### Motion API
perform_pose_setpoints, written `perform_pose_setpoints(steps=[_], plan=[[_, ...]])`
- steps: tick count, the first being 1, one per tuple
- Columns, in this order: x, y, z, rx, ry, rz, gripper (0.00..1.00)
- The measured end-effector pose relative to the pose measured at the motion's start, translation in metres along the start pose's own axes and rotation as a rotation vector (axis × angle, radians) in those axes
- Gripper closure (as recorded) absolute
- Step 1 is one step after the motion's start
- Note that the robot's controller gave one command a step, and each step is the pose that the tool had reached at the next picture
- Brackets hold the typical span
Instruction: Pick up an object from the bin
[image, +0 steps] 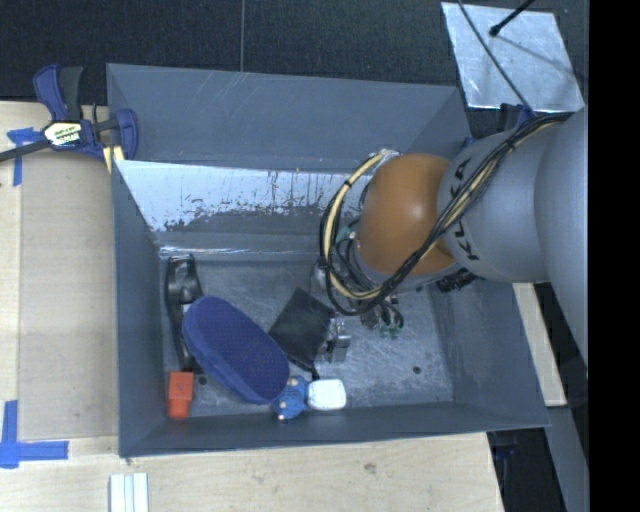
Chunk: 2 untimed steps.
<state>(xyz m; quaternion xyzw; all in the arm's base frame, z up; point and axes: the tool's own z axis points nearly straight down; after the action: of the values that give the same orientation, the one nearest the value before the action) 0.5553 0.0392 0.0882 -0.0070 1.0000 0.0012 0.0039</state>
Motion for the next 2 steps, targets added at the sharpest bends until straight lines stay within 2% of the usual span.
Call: perform_pose_setpoints(steps=[1, 2], plan=[[-0.0036, 0.0027, 0.0182, 0.002, 0.006, -0.176, 0.00], [-0.0044, 0.0028, 0.0171, 0.002, 0.004, -0.176, 1.00]])
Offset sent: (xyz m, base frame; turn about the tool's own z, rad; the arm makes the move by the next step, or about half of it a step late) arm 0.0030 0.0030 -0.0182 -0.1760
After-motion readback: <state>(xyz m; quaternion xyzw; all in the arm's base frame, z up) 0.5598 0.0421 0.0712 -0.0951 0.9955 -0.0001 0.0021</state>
